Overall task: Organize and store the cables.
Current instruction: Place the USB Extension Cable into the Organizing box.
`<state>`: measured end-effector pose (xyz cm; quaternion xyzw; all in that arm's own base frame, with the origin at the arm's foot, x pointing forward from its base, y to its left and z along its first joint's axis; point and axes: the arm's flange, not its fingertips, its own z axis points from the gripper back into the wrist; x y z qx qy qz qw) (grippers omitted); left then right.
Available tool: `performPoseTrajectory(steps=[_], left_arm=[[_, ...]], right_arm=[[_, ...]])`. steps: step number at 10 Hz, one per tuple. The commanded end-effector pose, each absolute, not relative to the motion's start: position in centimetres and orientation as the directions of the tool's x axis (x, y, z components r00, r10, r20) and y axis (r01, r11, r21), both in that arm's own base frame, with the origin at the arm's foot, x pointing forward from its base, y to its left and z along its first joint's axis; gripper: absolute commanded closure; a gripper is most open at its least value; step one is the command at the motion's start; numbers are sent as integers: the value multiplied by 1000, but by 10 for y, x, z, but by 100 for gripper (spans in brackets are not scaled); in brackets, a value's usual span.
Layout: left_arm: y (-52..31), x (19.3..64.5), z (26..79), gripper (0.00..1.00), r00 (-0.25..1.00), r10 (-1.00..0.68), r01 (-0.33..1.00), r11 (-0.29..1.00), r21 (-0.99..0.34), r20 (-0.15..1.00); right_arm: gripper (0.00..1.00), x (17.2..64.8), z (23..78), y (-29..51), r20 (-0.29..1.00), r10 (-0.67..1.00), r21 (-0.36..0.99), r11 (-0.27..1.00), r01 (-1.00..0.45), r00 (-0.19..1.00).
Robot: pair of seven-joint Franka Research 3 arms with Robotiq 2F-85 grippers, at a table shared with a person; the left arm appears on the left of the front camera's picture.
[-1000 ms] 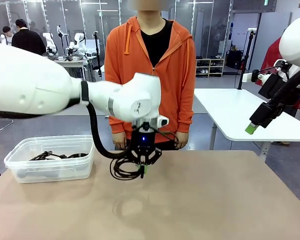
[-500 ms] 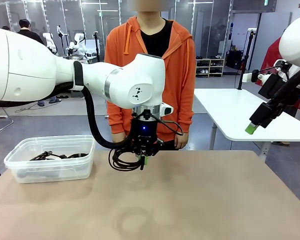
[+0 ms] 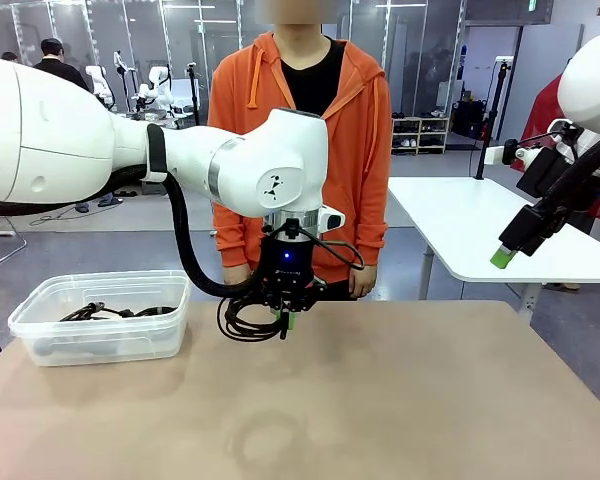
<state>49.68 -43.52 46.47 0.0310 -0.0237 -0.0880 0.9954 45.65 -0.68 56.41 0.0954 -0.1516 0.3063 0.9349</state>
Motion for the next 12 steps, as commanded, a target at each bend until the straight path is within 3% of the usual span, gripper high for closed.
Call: performPoseTrajectory(steps=[1,4,8,12], left_arm=[[-408,489,504,83,947,-315,314,949,17,69],[-319,481,542,83,911,-402,405,914,-5,93],[-165,492,526,83,852,-473,493,869,-42,226],[-127,519,516,83,877,-404,426,904,-29,261]], right_arm=[[0,457,564,-8,336,543,80,797,-598,769],[0,457,564,-8,336,543,80,797,-598,769],[0,457,564,-8,336,543,80,797,-598,769],[0,457,564,-8,336,543,80,797,-598,769]])
